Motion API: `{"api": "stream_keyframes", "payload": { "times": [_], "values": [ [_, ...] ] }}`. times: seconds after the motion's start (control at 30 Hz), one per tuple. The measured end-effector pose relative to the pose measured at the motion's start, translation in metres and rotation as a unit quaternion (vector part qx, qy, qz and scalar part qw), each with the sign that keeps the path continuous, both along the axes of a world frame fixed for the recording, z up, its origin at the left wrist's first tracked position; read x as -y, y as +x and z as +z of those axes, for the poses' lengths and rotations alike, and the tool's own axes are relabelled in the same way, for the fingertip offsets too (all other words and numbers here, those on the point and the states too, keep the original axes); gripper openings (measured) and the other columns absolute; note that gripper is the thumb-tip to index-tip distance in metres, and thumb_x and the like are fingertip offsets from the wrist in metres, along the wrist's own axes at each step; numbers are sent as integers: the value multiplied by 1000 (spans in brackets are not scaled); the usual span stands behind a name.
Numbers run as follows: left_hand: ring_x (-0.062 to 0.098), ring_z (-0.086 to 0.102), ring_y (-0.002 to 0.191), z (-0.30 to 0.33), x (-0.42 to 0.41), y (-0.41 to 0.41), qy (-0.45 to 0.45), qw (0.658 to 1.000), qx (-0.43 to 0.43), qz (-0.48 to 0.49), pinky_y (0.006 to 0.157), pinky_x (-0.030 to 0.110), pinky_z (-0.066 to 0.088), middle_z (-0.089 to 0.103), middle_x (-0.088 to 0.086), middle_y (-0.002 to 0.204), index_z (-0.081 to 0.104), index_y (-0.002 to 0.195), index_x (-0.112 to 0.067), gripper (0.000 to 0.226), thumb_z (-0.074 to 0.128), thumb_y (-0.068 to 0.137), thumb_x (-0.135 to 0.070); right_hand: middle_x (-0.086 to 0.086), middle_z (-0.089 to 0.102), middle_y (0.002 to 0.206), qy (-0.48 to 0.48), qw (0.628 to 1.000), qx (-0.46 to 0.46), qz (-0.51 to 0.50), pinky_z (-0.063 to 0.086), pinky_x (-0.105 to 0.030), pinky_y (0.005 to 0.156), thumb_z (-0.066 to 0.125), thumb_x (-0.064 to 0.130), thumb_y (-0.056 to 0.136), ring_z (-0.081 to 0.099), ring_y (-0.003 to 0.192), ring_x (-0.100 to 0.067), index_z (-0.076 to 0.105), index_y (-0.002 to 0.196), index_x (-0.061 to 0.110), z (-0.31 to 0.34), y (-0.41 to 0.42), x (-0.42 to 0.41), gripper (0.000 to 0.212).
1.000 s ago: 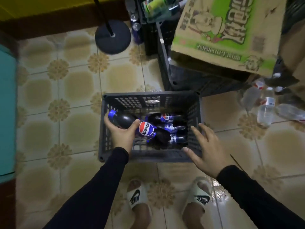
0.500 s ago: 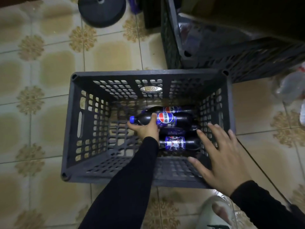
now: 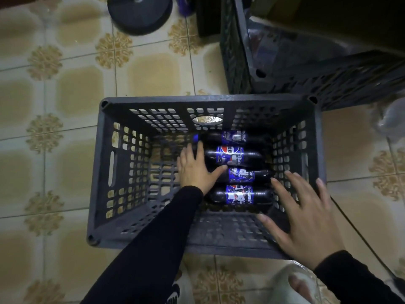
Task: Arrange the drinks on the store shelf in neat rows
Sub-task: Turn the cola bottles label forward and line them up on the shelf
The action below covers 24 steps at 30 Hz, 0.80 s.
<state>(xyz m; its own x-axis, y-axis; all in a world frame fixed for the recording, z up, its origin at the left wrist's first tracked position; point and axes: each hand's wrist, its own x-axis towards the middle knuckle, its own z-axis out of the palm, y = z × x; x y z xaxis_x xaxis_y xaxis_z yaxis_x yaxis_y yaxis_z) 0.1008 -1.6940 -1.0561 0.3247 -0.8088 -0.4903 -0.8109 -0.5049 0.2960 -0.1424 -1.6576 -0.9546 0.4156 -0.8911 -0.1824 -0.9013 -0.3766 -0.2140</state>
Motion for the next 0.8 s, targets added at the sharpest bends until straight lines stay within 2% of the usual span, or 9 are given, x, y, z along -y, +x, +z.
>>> {"api": "stream_keyframes", "payload": {
  "times": [0.1,0.27,0.4,0.47,0.53,0.67,0.8],
  "values": [
    [36,6,152,-10,14,-2,30,999,-15,17,124,48,7,11,21,164,14,159,-19,111,52,77,-83,-19,49,142,-7,1000,4,-1,19,-55,116,46,62,86,44,134,-33,57,134,10,-2,-1,-1,73],
    [38,9,151,-30,17,-13,60,989,-62,119,123,46,14,15,25,161,21,157,-10,112,57,77,-80,-19,50,140,-20,1000,15,2,21,-55,115,48,63,84,46,132,-33,58,133,9,-5,-2,-1,73],
    [39,5,152,-34,14,-12,84,976,-85,184,123,50,12,3,24,163,18,158,-17,123,64,66,-85,-19,50,140,-23,1000,10,8,21,-57,114,48,64,84,45,131,-33,59,133,8,-6,-3,-1,75],
    [41,12,151,-36,17,-6,107,956,-145,233,121,50,23,-4,21,164,13,159,-21,132,72,58,-83,-20,50,140,-20,1000,3,8,21,-57,115,47,64,84,46,131,-33,59,133,8,-6,-3,-2,75],
    [41,19,149,-37,18,-4,101,944,-180,257,117,50,32,-2,18,163,14,158,-22,134,79,55,-78,-19,50,140,-16,1000,-1,6,21,-57,115,47,65,84,46,131,-33,59,132,8,-6,-2,-1,76],
    [41,27,144,-34,12,-16,60,952,-151,257,113,51,38,10,19,158,22,155,-20,131,81,53,-77,-19,50,140,-8,1000,-8,0,18,-55,116,46,66,84,46,131,-33,59,133,8,-3,-1,-1,77],
    [41,33,138,-35,17,-34,56,961,-126,241,112,48,39,19,21,151,27,151,-17,127,81,53,-76,-18,50,141,-4,1000,-14,-2,17,-55,117,46,67,84,46,131,-32,58,133,9,-2,1,-1,77]
  ]
}}
